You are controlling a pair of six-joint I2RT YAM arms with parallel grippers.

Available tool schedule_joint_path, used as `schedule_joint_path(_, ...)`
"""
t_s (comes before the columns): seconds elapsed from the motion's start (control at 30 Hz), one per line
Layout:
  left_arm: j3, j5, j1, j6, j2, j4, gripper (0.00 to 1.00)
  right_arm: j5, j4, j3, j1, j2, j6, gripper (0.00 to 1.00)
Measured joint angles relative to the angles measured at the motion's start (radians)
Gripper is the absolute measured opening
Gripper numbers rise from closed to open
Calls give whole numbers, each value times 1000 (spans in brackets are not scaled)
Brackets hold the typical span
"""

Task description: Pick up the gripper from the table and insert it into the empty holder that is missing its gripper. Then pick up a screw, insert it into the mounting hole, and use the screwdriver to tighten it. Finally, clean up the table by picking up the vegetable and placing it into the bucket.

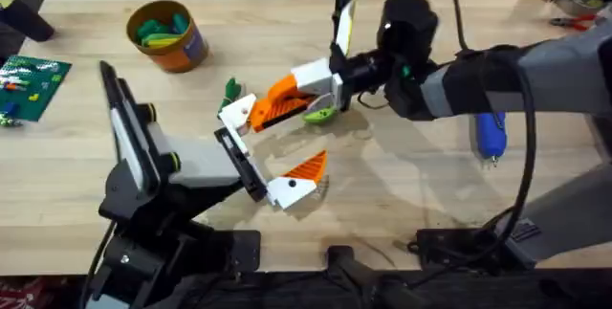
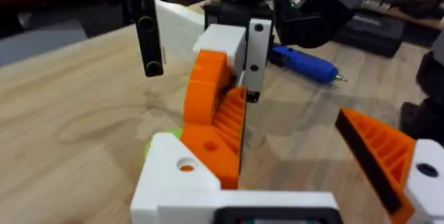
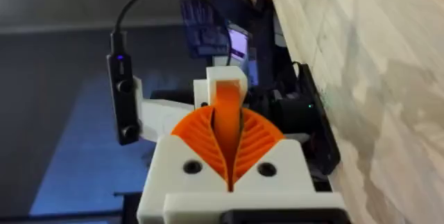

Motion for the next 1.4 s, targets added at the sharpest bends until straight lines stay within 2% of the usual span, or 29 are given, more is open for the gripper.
schedule_joint_path(0.1,-3,11,0,-57,8,1,993,15,-209,7,0,-26,-156,24)
schedule_joint_path(0.2,-3,25,0,-79,11,2,993,25,-303,12,0,-52,-307,23)
schedule_joint_path(0.43,-3,32,0,-87,11,2,993,32,-313,12,4,-53,-565,23)
schedule_joint_path(0.67,-3,34,0,-86,11,2,993,34,-314,12,6,-53,-710,24)
schedule_joint_path(0.9,-3,35,0,-86,11,2,993,40,-314,12,8,-53,-686,22)
schedule_joint_path(1.03,-3,31,0,-88,11,2,993,55,-310,12,12,-53,-545,24)
schedule_joint_path(1.13,-3,68,-8,-98,10,1,993,85,-299,12,37,-51,-434,23)
schedule_joint_path(1.4,-3,16,7,-92,4,3,993,160,-187,11,75,-38,-372,23)
